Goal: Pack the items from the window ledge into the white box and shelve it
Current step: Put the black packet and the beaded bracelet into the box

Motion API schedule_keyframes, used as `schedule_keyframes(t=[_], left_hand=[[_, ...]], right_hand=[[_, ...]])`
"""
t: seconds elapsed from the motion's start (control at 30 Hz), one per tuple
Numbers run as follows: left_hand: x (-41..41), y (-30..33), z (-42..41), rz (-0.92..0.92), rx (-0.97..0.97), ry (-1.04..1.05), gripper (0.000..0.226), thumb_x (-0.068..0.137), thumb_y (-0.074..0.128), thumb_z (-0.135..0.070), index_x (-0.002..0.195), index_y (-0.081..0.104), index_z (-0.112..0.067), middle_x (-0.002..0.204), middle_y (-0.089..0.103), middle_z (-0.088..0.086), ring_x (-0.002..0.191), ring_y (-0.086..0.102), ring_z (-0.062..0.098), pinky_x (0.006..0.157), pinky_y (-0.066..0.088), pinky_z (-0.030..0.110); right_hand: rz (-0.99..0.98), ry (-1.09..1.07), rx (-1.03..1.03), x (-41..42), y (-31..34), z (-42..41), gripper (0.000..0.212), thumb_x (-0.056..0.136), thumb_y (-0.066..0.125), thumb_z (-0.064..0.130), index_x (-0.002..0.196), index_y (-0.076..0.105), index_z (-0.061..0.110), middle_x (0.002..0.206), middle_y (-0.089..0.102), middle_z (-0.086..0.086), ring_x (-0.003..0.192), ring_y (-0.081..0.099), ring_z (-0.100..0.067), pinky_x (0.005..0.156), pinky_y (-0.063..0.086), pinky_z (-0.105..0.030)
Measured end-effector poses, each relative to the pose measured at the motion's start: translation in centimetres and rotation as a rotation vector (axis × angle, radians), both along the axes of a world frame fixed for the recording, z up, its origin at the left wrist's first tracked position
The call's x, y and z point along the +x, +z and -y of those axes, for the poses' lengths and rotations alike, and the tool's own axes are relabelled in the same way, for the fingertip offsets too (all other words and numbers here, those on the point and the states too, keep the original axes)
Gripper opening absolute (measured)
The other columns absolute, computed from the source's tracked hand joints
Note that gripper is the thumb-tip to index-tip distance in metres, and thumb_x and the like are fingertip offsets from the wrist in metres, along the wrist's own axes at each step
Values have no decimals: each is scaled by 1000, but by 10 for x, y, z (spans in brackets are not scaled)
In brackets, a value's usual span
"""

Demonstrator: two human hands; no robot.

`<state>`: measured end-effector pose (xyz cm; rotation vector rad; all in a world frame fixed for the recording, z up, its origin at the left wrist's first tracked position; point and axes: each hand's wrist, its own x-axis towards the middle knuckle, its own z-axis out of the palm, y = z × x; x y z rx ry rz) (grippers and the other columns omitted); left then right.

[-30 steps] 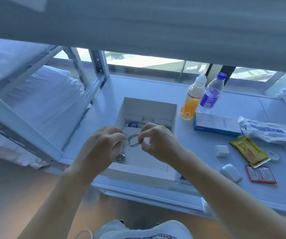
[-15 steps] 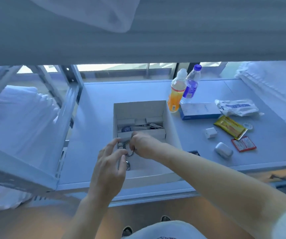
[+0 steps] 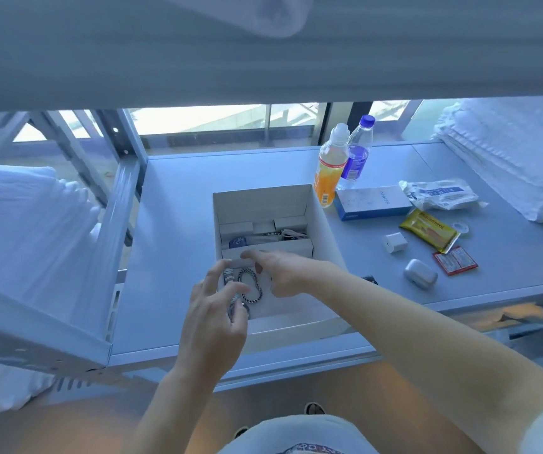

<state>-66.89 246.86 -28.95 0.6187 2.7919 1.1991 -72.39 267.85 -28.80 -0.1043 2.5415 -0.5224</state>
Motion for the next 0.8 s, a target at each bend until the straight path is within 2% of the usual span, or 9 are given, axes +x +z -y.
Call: schedule_keyframes(t=[0.07,0.17,0.27,0.33,0.43,0.5,0.57,0.73,0.8], left_hand=[[0,0,0,-2,5,-1,35,86,44,-27,107,71,-34,155,34,-21,128,39,13,92,36,26],[-1,-1,0,-6,10,1,35,86,44,-26,106,71,-35,155,34,-20,128,39,13,92,35,25],[-1,-2,0,-10,22,2,34,85,45,-24,104,71,-36,155,34,-21,130,39,12,93,34,25],[-1,-2,0,-15,19,-2,34,85,45,-24,104,71,-37,155,34,-21,130,39,12,92,35,25],[-2,-1,0,-14,8,-5,34,86,45,-24,105,71,-36,156,34,-20,131,40,14,92,35,26],[-2,-1,-1,-16,8,-3,34,86,45,-24,105,71,-35,155,34,-20,130,40,14,92,36,26],[-1,0,-1,-21,10,-4,34,85,45,-23,104,71,-36,155,34,-20,130,40,14,92,36,27],[-1,1,0,-24,4,-3,32,85,45,-24,101,70,-37,155,34,-20,129,41,14,89,36,26],[-1,1,0,-31,1,-6,32,85,45,-24,101,70,-36,154,34,-21,126,41,14,85,34,18]], right_hand=[[-4,-12,23,1,3,-1,86,88,54,2,159,20,38,123,58,6,98,58,-19,73,49,-31],[29,-12,30,5,9,-4,72,90,51,0,154,36,29,114,62,3,97,60,-20,72,49,-30],[101,56,18,11,11,-6,64,89,46,-2,146,48,26,114,66,6,85,57,-10,60,39,-22],[127,76,-32,14,10,-4,63,87,45,-4,141,53,27,111,68,10,85,56,-3,60,39,-20],[139,71,-129,14,7,0,61,85,45,-6,132,60,31,103,71,19,88,60,-1,68,48,-25],[100,47,-186,13,7,2,58,83,45,-5,123,64,33,98,72,21,90,66,-8,79,58,-36],[47,32,-212,8,9,3,60,81,42,-4,118,66,36,99,72,21,92,68,-11,85,60,-40],[51,41,-236,-2,13,11,68,79,35,-9,125,68,30,109,70,22,95,67,2,83,57,-27],[45,35,-236,-3,15,11,73,77,33,-10,123,70,32,114,70,24,103,67,-2,81,55,-23]])
